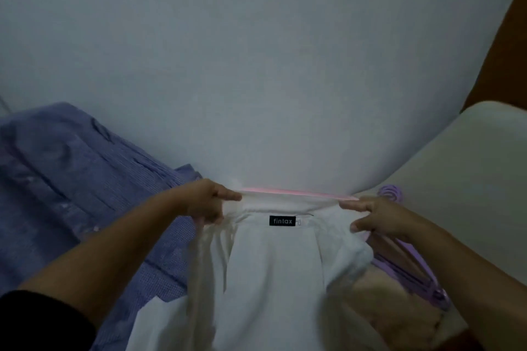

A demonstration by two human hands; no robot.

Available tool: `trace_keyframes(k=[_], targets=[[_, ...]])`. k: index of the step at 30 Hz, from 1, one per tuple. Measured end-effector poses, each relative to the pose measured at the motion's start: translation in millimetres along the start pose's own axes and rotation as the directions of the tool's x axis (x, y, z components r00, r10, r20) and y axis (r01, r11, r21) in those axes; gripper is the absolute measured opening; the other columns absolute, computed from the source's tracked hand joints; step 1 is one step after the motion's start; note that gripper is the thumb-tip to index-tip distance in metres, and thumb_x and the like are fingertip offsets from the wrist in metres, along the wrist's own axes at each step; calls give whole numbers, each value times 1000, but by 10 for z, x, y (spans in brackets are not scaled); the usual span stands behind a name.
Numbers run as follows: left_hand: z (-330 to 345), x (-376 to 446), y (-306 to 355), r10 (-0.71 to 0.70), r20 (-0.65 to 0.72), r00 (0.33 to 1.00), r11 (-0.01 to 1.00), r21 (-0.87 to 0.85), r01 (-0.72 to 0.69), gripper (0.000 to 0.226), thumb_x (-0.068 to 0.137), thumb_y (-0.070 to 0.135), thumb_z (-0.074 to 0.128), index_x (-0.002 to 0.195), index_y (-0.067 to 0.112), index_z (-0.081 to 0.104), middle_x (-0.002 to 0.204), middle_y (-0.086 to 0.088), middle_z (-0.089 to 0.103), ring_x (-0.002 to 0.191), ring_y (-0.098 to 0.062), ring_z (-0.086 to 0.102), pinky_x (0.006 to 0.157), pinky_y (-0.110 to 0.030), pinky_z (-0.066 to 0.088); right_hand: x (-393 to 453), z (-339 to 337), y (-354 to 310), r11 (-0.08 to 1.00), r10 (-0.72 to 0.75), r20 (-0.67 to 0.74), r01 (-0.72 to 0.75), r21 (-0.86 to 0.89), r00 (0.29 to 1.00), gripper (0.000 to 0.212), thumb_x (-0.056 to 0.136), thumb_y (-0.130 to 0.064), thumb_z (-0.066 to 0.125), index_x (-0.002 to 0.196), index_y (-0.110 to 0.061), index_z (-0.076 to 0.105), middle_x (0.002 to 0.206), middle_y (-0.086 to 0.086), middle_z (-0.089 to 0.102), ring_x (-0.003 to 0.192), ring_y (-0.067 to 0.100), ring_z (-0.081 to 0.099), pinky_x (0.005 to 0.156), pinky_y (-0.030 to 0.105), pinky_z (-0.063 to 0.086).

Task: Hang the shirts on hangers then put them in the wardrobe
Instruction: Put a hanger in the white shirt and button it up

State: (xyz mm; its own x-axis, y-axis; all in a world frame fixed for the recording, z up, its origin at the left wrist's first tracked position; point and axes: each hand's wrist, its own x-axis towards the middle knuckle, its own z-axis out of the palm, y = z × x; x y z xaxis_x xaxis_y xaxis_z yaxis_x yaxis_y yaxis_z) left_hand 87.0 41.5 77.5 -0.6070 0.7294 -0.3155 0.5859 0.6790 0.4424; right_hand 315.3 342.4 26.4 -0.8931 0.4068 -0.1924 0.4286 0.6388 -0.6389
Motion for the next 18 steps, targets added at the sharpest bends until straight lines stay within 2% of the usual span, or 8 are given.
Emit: trace_keyframes(k=[3, 6, 10, 12, 14, 15, 16, 18], targets=[[266, 530, -228, 24, 6, 1000, 984, 177, -25, 58, 89, 12, 61, 137, 40, 47, 116, 0, 60, 81, -13, 56, 70, -14, 47, 505, 197, 311, 993, 11, 48, -6, -118, 999, 67, 77, -7, 74, 137, -18, 47, 142, 4, 45, 130, 15, 41, 88, 8, 27], [508, 967, -482, 27, -8, 1000, 978, 206, -24, 44, 99, 19, 46, 138, 37, 47, 122, -4, 63, 87, -11, 53, 78, -16, 42, 966, 402, 565, 977, 19, 113, 6, -215, 993, 71, 77, -8, 72, 141, -16, 41, 145, 8, 42, 133, 19, 37, 95, 13, 25], [795, 1368, -790, 7, 20, 1000, 969, 247, -11, 41, 102, 20, 39, 140, 34, 45, 130, -9, 59, 97, -16, 57, 78, -18, 42, 1454, 702, 883, 932, 29, 169, 34, -362, 985, 85, 73, -37, 66, 146, -18, 28, 143, 16, 39, 132, 24, 37, 101, 20, 26], [922, 1497, -883, -9, 35, 999, 963, 271, -1, 44, 101, 17, 41, 142, 34, 44, 140, -7, 51, 113, -20, 55, 87, -21, 41, 1616, 834, 1032, 899, 31, 145, 36, -437, 989, 75, 82, -30, 68, 146, -25, 30, 134, 15, 44, 127, 25, 40, 99, 23, 28], [1024, 1588, -944, -20, 51, 999, 962, 273, 5, 47, 98, 18, 48, 142, 33, 43, 145, -6, 44, 120, -22, 51, 94, -24, 40, 1683, 922, 1096, 819, -5, 118, 72, -569, 993, 64, 84, -31, 65, 142, -30, 39, 129, 13, 48, 119, 27, 45, 92, 25, 34], [1068, 1611, -969, -30, 58, 998, 960, 278, 13, 50, 96, 20, 53, 142, 33, 43, 142, -7, 44, 118, -22, 51, 95, -26, 41, 1704, 966, 1140, 761, -87, 90, 124, -637, 992, 58, 82, -32, 66, 136, -31, 48, 122, 14, 53, 110, 30, 52, 84, 26, 40], [1107, 1622, -989, -38, 51, 998, 958, 287, 22, 52, 93, 22, 57, 142, 34, 43, 137, -6, 45, 115, -22, 51, 93, -27, 42, 1723, 1006, 1193, 713, -164, 70, 167, -681, 984, 53, 74, -32, 69, 126, -30, 59, 108, 15, 59, 93, 32, 59, 70, 25, 41], [1182, 1611, -1022, -37, -26, 999, 961, 272, 43, 51, 88, 31, 62, 138, 36, 49, 130, -2, 46, 111, -20, 48, 92, -30, 40, 1718, 1053, 1359, 735, -253, 48, 224, -640, 966, 50, 53, -31, 66, 102, -27, 72, 81, 14, 64, 62, 31, 60, 54, 23, 40]])
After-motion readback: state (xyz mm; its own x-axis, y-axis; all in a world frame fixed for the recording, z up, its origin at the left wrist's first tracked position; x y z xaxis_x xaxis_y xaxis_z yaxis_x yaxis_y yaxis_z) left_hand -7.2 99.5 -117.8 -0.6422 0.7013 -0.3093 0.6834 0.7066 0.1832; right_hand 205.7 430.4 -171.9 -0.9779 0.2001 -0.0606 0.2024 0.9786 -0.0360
